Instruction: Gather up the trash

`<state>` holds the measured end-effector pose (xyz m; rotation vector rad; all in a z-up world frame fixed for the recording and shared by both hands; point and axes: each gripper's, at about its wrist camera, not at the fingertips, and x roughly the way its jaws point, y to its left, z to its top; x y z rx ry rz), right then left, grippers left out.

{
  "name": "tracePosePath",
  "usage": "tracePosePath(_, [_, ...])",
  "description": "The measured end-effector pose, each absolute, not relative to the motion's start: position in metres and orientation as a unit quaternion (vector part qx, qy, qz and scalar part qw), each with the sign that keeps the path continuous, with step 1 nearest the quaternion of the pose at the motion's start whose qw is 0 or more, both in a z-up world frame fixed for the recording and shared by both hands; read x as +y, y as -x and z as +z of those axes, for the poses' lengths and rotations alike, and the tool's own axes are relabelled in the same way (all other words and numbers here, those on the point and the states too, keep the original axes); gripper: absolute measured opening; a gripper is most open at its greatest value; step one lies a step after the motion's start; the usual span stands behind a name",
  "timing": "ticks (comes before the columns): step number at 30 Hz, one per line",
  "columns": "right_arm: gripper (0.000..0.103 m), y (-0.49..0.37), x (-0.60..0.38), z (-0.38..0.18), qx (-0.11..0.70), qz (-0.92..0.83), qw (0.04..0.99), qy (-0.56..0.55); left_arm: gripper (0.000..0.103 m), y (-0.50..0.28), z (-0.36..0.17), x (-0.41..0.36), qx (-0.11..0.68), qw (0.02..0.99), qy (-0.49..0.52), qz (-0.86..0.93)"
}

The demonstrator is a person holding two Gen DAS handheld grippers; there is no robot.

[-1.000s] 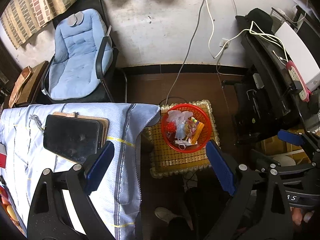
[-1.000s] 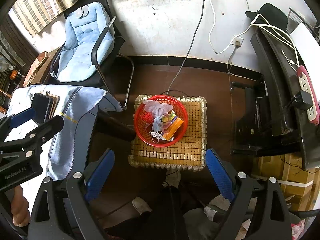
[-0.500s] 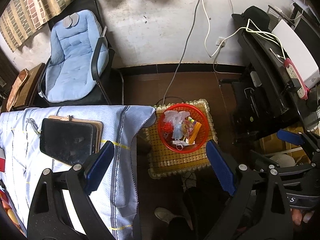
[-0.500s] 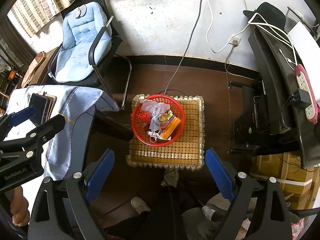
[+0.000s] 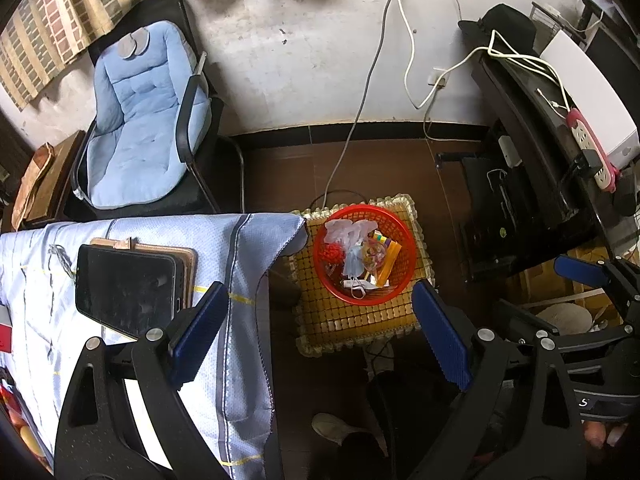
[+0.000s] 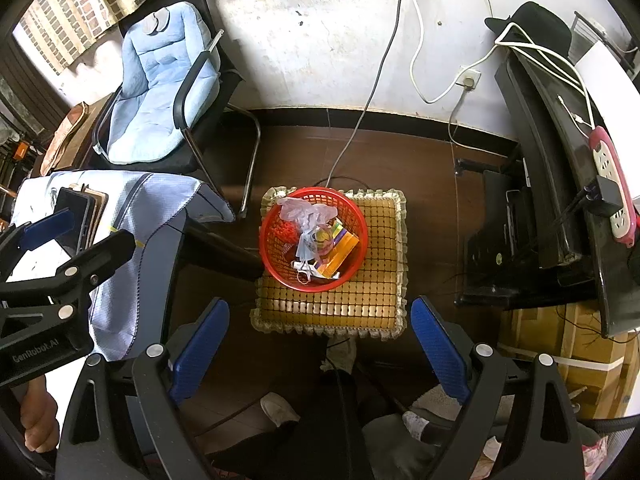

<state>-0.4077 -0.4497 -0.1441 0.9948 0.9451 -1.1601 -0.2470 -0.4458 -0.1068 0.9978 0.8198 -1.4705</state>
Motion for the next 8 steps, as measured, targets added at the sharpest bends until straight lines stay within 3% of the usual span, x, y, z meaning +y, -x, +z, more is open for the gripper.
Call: tracePosePath(8, [0.091, 0.41, -0.4495, -0.1471, 0.412, -0.505, 0.621, -0.436, 0.09, 0.2513, -0.1041, -0.4437, 0.331, 0.562, -0.428, -0.626])
